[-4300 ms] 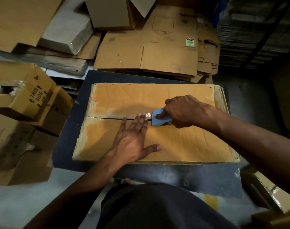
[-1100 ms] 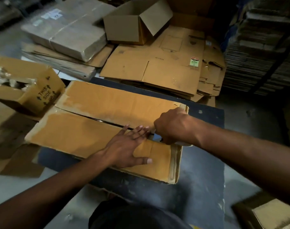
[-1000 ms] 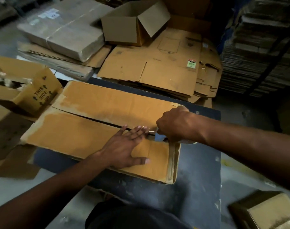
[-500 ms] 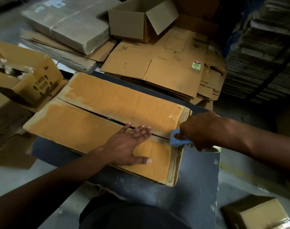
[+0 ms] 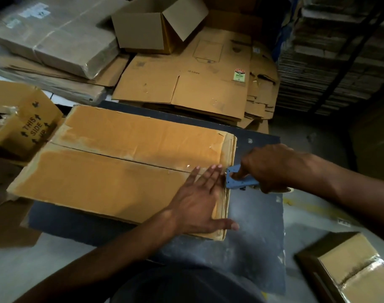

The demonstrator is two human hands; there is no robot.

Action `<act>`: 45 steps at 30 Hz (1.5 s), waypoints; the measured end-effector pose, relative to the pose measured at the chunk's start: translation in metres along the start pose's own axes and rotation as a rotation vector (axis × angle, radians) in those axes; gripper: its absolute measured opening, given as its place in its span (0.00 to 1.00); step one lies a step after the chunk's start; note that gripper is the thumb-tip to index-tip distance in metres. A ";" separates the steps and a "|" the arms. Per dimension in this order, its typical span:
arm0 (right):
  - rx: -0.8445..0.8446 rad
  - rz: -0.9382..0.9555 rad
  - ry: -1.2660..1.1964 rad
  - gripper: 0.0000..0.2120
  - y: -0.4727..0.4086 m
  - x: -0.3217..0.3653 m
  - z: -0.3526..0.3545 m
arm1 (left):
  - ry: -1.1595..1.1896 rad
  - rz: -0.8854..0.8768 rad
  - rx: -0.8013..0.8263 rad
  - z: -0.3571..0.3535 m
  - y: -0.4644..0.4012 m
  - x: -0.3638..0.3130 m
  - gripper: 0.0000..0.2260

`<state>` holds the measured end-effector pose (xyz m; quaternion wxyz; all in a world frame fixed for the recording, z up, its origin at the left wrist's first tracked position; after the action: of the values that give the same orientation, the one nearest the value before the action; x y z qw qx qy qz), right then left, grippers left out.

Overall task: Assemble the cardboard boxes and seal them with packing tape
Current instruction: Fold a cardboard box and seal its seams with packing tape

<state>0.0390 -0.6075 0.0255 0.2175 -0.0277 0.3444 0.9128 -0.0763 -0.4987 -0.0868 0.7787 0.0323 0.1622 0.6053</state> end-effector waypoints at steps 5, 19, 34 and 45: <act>-0.002 0.016 -0.007 0.34 -0.001 -0.003 -0.004 | -0.006 0.035 0.040 -0.007 0.008 0.017 0.53; -0.012 0.018 -0.102 0.33 0.000 -0.009 -0.009 | 0.057 0.166 -0.010 0.000 -0.011 -0.017 0.56; 0.047 0.009 -0.262 0.34 0.021 -0.040 -0.041 | 0.100 0.275 -0.265 -0.020 -0.020 -0.025 0.35; 0.057 -0.031 -0.265 0.33 0.052 -0.054 -0.058 | 0.150 0.252 -0.278 -0.018 -0.021 -0.024 0.34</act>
<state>0.0603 -0.6997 0.0242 0.2758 0.0942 0.3379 0.8949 -0.0670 -0.5298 -0.1035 0.6796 -0.1007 0.1296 0.7150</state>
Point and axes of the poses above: each hand's wrist, its own y-axis away from the middle knuckle, its own z-axis out of the back of the hand, x = y × z, the point moved 4 cm from there along -y, towards the middle knuckle, and after that the axes turned 1 degree about -z, right-handed, at the moved point
